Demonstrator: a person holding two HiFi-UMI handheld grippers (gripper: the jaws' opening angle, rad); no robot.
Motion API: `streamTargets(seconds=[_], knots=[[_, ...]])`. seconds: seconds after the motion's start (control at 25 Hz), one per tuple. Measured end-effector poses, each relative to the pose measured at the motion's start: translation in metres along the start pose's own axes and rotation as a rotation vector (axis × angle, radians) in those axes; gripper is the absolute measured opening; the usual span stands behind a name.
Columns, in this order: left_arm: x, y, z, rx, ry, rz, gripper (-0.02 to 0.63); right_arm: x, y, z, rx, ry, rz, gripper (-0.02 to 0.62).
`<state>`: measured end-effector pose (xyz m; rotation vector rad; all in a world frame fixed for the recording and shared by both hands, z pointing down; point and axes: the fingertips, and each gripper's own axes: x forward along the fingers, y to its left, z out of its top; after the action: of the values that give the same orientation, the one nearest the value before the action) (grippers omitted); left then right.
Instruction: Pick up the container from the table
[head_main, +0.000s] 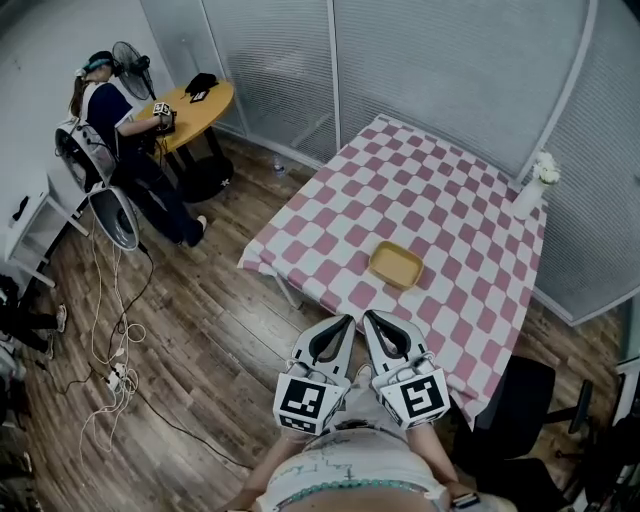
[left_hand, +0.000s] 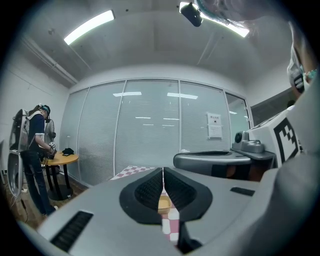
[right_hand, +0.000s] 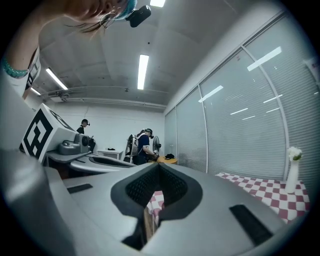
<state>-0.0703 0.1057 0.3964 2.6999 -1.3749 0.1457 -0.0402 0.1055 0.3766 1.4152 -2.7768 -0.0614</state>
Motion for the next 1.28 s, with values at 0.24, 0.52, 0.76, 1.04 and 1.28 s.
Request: streamTargets(seconds=[0.24, 0.52, 0.76, 1.04, 1.28], knots=[[0.038, 0.012, 0.005, 0.004, 0.023, 0.014, 0.018, 0.024, -0.032, -0.002, 0.019, 0.001, 0.02, -0.006], [0.08, 0.013, 0.013, 0.013, 0.037, 0.013, 0.018, 0.039, -0.072, -0.002, 0.032, -0.01, 0.023, -0.006], [0.113, 0.011, 0.014, 0.02, 0.03, 0.013, 0.018, 0.049, -0.103, -0.005, 0.02, -0.012, 0.028, -0.006], [0.147, 0.001, 0.008, -0.002, 0.046, -0.012, 0.018, 0.049, -0.136, -0.016, 0.012, 0.012, 0.006, -0.006], [0.169, -0.006, 0.004, 0.003, 0.067, -0.044, 0.018, 0.043, -0.159, -0.024, 0.026, 0.024, -0.044, -0.006]])
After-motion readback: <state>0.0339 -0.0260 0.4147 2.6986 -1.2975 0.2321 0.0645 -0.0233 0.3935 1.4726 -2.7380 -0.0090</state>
